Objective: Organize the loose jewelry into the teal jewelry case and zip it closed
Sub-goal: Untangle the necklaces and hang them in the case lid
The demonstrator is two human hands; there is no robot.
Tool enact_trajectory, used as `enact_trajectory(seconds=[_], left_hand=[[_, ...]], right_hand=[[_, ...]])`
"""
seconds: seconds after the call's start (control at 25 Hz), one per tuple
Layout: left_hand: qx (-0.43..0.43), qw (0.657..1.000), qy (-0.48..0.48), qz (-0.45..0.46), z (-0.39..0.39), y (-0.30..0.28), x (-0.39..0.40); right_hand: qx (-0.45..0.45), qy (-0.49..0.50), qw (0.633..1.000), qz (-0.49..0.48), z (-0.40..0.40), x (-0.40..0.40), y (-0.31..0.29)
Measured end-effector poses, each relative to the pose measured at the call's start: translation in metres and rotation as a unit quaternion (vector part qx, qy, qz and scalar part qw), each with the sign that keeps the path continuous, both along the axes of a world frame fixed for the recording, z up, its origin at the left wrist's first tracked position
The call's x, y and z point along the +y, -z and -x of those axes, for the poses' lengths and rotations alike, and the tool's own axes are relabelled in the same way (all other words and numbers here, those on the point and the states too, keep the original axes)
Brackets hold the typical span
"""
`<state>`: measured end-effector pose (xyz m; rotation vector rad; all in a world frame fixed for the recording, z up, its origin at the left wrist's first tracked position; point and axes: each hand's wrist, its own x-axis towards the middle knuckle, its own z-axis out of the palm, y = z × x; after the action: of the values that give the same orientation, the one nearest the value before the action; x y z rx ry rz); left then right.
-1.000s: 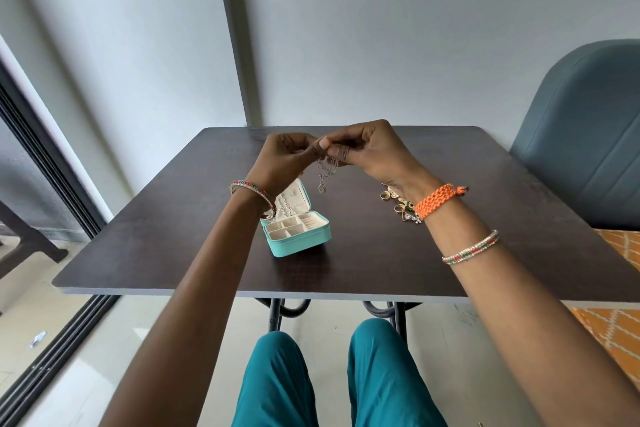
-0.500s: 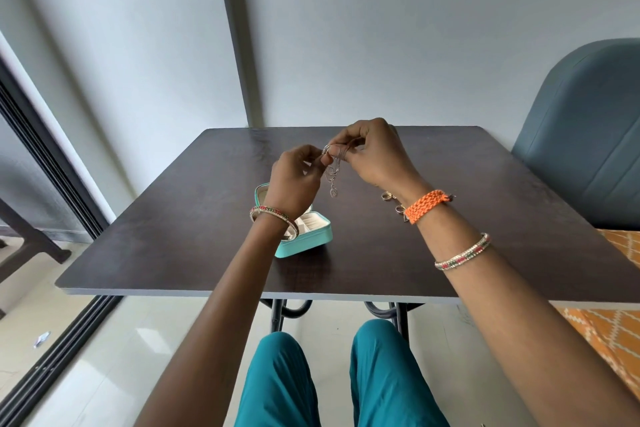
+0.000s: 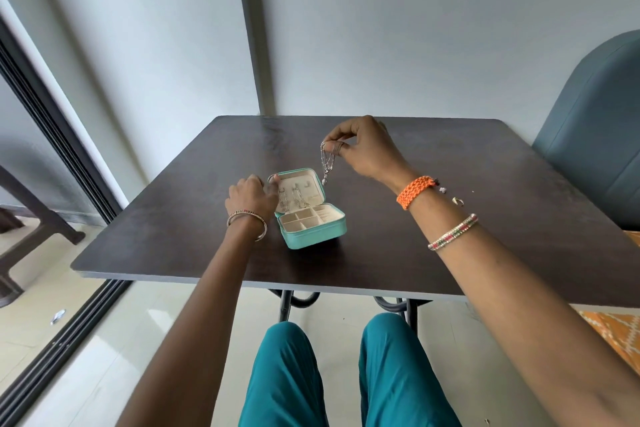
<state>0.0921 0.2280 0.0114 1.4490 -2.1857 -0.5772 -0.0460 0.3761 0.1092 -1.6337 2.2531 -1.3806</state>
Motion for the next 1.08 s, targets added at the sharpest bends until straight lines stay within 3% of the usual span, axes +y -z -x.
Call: enact_trajectory(seconds=[0.08, 0.16, 0.32, 0.52, 0.8, 1.08], left_hand=[[-0.042, 0.999, 0.004, -0.029, 0.003, 0.008, -0.005], [-0.012, 0.999, 0.009, -0.038, 0.007, 0.007, -0.008], [0.126, 0.992, -0.006, -0.027, 0.010, 0.009, -0.008], [0.304, 0.950, 0.060, -0.044, 0.007, 0.015, -0.004], [0.374, 0.924, 0.080, -0.023, 0.004, 0.018, 0.010], [0.395, 0.915, 0.081, -0.030, 0.006, 0.021, 0.014]], right_hand=[[0.008, -0.012, 1.000, -0.006, -0.002, -0.008, 0.005], [0.016, -0.022, 0.999, -0.020, -0.003, -0.014, 0.009], [0.031, -0.033, 0.998, -0.053, -0.003, -0.020, 0.019], [0.039, -0.038, 0.994, -0.092, 0.002, -0.023, 0.030], [0.108, -0.002, 0.988, -0.109, 0.005, -0.035, 0.045], [0.209, 0.030, 0.977, -0.029, 0.005, -0.036, 0.055]])
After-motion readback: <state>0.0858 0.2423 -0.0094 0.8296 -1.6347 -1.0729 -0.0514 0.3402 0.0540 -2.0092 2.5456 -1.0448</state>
